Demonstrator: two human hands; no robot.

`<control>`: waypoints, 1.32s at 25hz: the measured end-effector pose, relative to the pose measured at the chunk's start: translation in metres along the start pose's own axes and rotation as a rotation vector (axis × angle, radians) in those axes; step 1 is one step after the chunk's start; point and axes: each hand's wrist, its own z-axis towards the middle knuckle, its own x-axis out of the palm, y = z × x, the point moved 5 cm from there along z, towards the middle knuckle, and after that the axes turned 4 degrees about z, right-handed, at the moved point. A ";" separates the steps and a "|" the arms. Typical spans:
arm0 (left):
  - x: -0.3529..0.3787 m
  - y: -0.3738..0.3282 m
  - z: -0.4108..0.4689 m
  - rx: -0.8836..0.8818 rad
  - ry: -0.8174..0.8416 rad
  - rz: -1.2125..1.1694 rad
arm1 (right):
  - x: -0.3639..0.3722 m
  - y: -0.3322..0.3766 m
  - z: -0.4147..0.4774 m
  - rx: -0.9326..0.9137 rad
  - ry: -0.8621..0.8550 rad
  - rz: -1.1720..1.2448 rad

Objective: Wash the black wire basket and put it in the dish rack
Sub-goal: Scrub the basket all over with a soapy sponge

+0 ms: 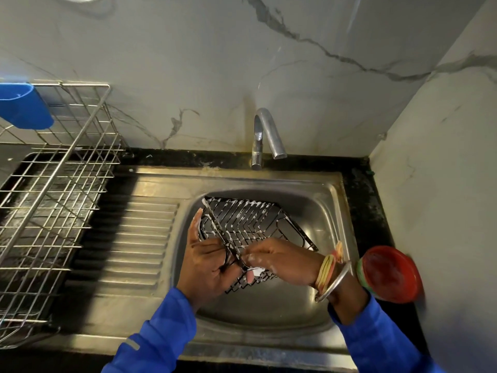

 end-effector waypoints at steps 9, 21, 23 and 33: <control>-0.015 0.015 -0.001 -0.031 -0.030 0.029 | -0.011 0.006 -0.003 -0.024 -0.257 -0.125; -0.034 0.036 0.001 -0.133 -0.060 -0.066 | -0.027 -0.027 -0.010 0.017 -0.659 -0.113; -0.028 0.038 -0.001 -0.101 -0.034 -0.044 | -0.003 0.000 0.000 -0.053 -0.619 -0.056; -0.036 0.057 -0.007 -0.214 -0.068 -0.144 | -0.026 -0.047 -0.011 0.048 -0.866 -0.172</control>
